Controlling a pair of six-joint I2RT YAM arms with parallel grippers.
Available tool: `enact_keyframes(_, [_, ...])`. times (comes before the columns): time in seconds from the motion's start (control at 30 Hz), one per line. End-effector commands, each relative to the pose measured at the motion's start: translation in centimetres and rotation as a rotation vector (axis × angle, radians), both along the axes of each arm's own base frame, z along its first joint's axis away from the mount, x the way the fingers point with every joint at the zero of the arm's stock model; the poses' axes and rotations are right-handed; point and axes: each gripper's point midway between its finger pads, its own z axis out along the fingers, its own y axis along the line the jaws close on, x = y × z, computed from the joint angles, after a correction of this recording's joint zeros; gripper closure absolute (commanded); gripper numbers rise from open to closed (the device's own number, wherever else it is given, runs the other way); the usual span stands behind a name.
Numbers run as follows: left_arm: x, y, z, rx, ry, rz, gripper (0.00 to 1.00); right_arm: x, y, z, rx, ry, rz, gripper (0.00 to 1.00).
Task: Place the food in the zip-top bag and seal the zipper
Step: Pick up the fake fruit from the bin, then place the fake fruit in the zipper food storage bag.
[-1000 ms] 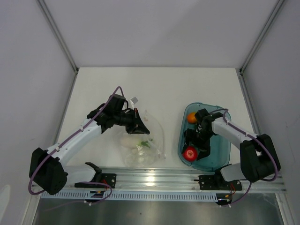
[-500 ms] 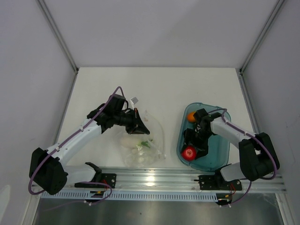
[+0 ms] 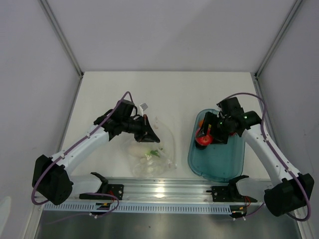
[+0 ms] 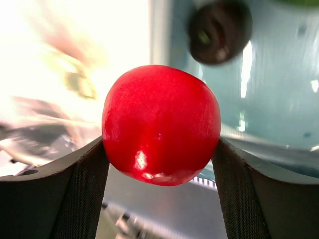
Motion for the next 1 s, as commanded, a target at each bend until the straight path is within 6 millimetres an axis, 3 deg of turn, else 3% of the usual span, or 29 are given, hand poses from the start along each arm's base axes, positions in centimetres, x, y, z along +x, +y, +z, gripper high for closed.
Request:
enact_keyframes(0.0, [0.5,-0.6,1.4,-0.049,-0.04,-0.026,0.99,1.4,-0.6,3.0,-0.023,-0.124,0.019,1.0])
enact_keyframes(0.23, [0.6,-0.9,1.8,-0.063,-0.044,-0.036,0.99,3.8,3.4,8.9,0.186,-0.355,0.154,1.0])
enact_keyframes(0.5, [0.8,-1.1,2.1,-0.074,-0.042,-0.041,0.99,3.9,9.8,15.2,0.345,-0.546,0.386,1.0])
enact_keyframes(0.6, [0.9,-1.2,2.3,-0.075,-0.044,-0.043,0.99,3.5,12.2,15.7,0.382,-0.549,0.47,1.0])
enact_keyframes(0.7, [1.0,-1.2,2.6,-0.077,-0.048,-0.04,0.99,3.2,13.8,14.9,0.386,-0.518,0.513,0.98])
enact_keyframes(0.97, [1.0,-1.1,2.8,-0.072,-0.054,-0.027,1.0,1.5,15.5,12.0,0.358,-0.431,0.594,0.9])
